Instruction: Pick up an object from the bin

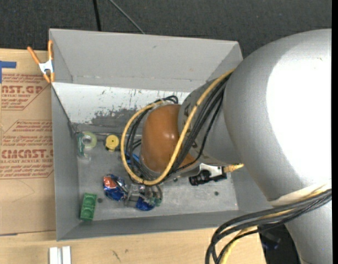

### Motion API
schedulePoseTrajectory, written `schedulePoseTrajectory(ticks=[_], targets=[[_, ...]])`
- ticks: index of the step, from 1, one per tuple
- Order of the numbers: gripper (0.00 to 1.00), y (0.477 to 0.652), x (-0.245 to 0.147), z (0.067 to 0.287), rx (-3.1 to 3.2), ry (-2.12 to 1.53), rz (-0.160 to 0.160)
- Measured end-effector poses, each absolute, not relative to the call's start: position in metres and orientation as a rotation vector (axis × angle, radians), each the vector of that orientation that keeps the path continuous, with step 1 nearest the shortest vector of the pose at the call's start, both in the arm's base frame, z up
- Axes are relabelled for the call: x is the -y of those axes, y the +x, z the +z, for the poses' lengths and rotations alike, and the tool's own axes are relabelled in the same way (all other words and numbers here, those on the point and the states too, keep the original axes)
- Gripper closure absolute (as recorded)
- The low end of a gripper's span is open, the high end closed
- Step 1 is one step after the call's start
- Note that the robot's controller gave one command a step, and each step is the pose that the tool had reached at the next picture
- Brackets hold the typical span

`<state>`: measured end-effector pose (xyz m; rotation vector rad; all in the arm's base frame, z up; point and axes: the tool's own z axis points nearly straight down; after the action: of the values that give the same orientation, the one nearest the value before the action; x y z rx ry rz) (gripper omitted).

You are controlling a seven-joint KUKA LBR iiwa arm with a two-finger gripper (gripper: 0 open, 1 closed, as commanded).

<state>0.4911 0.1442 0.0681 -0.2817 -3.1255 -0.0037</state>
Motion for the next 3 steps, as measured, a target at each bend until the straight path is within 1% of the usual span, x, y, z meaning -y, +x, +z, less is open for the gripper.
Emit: schedulePoseTrajectory(ticks=[3], targets=[[1.0,0.491,-0.147,0.114,3.13,-0.277,-0.004]])
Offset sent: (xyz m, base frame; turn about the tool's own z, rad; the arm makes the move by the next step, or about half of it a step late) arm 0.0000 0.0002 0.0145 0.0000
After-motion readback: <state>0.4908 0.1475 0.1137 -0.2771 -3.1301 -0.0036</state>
